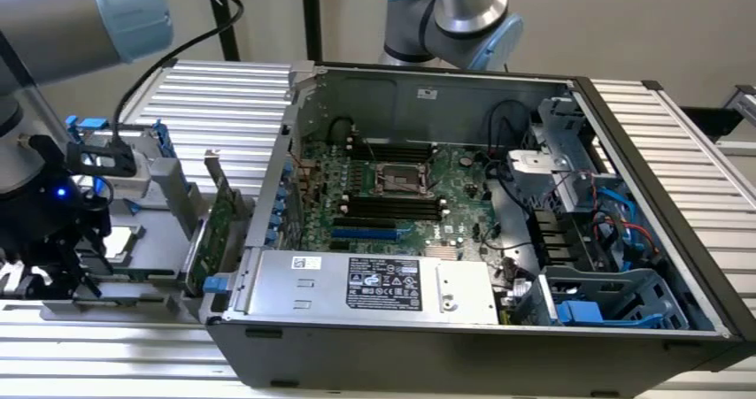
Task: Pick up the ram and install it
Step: 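Pick up the ram and move it above insertion slot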
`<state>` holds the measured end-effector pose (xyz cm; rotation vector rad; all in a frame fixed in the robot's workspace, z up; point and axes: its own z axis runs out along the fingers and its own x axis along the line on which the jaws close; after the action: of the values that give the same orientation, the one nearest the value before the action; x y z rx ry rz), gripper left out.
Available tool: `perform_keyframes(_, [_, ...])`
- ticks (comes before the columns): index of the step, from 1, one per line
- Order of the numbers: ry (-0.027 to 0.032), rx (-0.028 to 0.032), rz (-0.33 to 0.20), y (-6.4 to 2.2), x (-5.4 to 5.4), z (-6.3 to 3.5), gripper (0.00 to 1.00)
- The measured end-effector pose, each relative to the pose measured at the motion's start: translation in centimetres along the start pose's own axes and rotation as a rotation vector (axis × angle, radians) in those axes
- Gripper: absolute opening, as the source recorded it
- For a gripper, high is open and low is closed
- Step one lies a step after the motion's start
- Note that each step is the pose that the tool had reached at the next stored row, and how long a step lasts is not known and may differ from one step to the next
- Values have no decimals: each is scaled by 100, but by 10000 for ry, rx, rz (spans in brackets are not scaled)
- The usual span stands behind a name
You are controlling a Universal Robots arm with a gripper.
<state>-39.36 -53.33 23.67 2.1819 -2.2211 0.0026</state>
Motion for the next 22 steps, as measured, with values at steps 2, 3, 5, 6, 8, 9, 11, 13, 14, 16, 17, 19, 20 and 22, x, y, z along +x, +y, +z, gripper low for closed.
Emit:
perform_keyframes(2, [-4, 4, 0, -1, -1, 38, 100])
perform_keyframes(3, [-4, 5, 0, -1, -1, 55, 100])
perform_keyframes(5, [-5, 6, 0, -2, -2, 91, 100])
perform_keyframes(6, [-5, 7, 0, -2, -2, 109, 100])
perform_keyframes(8, [-5, 7, 0, -3, -3, 146, 100])
perform_keyframes(9, [-5, 7, 0, -3, -3, 164, 100])
perform_keyframes(11, [-5, 10, -4, -4, -4, 201, 100])
perform_keyframes(13, [-4, 9, -11, -4, -5, 236, 100])
perform_keyframes(14, [-4, 10, -17, -5, -5, 254, 100])
perform_keyframes(16, [-5, 11, -30, -5, -6, 291, 100])
perform_keyframes(17, [-4, 10, -37, -5, -7, 308, 100])
perform_keyframes(19, [-4, 11, -51, -6, -7, 340, 100])
perform_keyframes(20, [-4, 10, -58, -7, -7, 349, 100])
perform_keyframes(22, [-3, 11, -70, -7, -7, 364, 100])
